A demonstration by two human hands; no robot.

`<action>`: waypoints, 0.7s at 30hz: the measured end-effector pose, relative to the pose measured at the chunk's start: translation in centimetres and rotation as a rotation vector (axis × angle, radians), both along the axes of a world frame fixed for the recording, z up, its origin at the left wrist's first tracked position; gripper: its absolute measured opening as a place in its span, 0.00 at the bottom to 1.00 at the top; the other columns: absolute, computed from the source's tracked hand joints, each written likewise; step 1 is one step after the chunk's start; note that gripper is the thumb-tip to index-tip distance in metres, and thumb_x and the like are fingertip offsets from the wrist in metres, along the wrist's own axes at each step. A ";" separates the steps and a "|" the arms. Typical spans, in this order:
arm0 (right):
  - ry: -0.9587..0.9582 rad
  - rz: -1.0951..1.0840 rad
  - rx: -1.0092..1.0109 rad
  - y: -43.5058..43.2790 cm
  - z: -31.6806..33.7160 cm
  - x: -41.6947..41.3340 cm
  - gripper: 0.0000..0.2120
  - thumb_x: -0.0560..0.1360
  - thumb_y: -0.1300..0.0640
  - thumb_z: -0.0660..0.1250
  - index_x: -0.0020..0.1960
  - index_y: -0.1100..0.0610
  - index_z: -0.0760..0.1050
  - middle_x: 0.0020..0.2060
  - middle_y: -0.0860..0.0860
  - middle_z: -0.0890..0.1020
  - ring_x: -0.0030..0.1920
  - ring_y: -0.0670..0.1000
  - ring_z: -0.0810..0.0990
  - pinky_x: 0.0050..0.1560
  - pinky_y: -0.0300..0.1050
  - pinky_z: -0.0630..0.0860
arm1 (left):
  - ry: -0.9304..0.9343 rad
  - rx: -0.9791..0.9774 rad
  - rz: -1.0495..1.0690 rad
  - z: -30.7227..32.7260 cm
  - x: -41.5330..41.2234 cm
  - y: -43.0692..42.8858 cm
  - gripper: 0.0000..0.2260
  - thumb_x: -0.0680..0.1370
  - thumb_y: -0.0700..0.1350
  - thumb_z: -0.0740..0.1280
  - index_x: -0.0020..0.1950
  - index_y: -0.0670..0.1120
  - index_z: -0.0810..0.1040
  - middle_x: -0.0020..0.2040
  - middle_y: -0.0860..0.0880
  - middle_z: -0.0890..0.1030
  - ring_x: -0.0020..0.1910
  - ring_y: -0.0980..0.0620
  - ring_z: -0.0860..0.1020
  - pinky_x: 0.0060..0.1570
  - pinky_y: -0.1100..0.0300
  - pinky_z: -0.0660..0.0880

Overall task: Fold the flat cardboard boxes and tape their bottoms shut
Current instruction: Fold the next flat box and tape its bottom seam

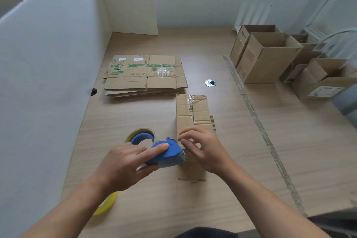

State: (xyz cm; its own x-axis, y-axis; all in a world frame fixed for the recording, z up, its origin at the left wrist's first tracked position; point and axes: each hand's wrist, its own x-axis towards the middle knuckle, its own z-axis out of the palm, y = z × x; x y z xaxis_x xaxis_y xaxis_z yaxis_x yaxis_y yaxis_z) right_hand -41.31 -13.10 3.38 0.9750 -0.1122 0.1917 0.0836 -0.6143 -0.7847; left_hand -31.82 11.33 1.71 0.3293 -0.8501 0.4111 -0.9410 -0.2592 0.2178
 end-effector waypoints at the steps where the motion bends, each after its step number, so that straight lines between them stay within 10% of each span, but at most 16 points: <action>1: 0.021 -0.032 0.023 0.2 -0.1 -0.1 0.06 0.78 0.62 0.68 0.50 0.58 0.84 0.50 0.48 0.83 0.52 0.45 0.80 0.51 0.43 0.78 | 0.015 0.006 -0.006 0.1 -0.1 -0.1 0.26 0.78 0.54 0.67 0.76 0.57 0.65 0.38 0.55 0.79 0.33 0.52 0.76 0.31 0.59 0.74; 12: 0.342 -0.226 0.279 -2.9 -1.4 -2.6 0.06 0.77 0.55 0.71 0.48 0.54 0.86 0.57 0.41 0.74 0.58 0.37 0.74 0.53 0.31 0.70 | 0.449 0.334 -0.028 2.1 0.8 -2.1 0.32 0.73 0.62 0.66 0.69 0.81 0.52 0.46 0.67 0.77 0.40 0.57 0.73 0.40 0.76 0.64; 21: 0.362 -0.582 0.624 -8.2 -2.8 -6.7 0.12 0.78 0.61 0.68 0.37 0.56 0.84 0.54 0.48 0.76 0.52 0.44 0.78 0.48 0.44 0.74 | 0.781 0.508 0.024 3.9 4.2 -1.7 0.27 0.69 0.65 0.67 0.67 0.74 0.66 0.64 0.60 0.78 0.60 0.58 0.77 0.61 0.55 0.73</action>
State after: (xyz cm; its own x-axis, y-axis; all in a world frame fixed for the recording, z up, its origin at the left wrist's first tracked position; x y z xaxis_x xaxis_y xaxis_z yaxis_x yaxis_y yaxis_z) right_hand -48.05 -21.27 0.62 0.7214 -0.5834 -0.3731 -0.4197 0.0603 -0.9057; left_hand -27.57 9.58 5.56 0.3757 -0.8566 -0.3536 -0.5686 -0.5144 0.6419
